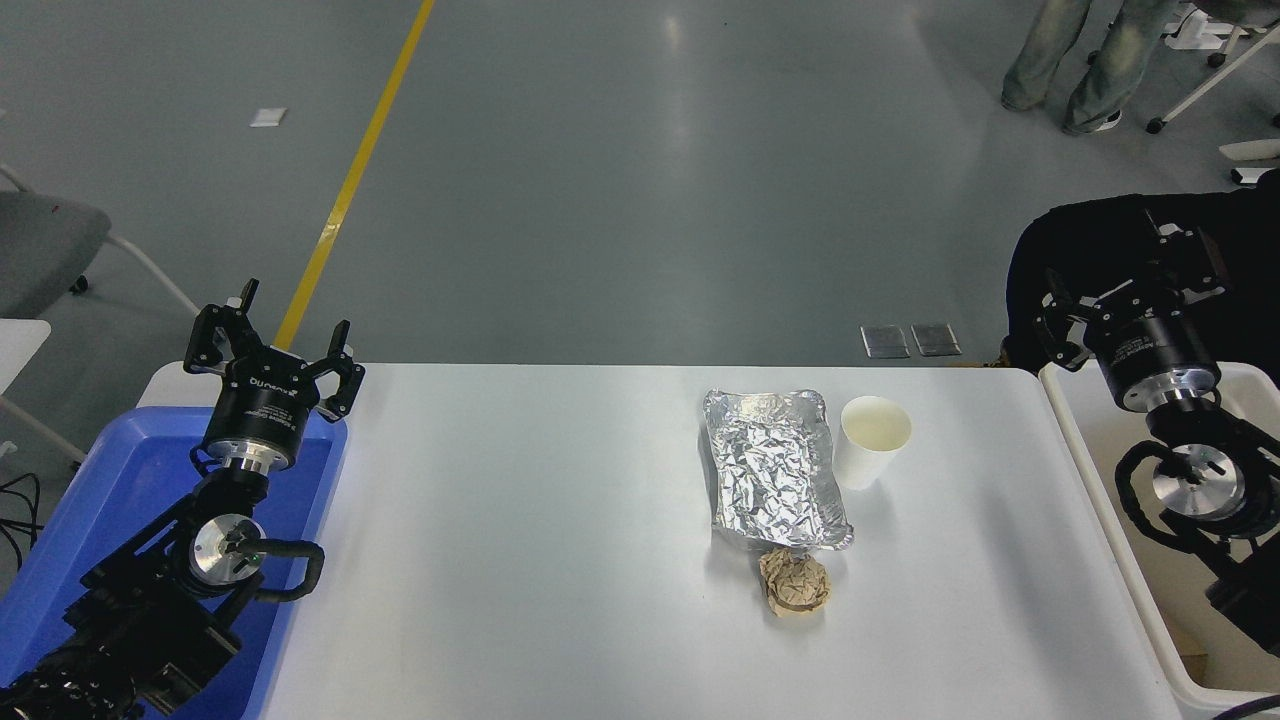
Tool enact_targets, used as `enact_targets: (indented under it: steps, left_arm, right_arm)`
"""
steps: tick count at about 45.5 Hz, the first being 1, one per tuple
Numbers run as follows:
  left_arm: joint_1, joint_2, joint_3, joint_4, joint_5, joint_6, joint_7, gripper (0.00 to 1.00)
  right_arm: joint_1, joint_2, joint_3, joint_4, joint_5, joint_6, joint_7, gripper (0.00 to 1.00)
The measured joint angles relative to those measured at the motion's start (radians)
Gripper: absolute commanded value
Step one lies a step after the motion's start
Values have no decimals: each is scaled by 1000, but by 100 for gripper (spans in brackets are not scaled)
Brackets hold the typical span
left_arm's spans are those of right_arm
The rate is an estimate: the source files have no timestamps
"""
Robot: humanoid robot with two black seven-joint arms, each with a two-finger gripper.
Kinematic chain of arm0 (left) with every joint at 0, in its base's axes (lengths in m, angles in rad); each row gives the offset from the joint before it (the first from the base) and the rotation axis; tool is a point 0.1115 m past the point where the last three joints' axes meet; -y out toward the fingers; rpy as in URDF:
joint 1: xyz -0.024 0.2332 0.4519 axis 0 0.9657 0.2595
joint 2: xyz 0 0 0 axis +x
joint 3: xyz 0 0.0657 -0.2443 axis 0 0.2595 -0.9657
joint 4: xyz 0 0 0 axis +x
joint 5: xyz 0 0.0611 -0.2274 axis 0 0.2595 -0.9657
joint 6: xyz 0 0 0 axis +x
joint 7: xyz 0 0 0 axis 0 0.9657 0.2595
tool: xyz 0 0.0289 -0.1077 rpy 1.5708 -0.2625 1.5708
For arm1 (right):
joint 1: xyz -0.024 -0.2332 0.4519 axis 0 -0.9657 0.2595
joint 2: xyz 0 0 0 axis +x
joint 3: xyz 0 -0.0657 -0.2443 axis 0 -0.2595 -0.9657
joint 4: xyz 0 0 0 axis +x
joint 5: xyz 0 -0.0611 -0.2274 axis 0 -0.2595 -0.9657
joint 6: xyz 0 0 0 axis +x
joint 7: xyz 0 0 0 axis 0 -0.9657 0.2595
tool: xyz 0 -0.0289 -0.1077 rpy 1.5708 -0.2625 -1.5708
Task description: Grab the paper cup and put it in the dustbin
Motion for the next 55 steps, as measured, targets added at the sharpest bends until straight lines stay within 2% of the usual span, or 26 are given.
enact_targets:
  steps: [55]
  left_arm:
    - [0,0,2,0,0,0,0,98]
  right_arm:
    - [1,-2,-3,-2,-1,-2,0,100]
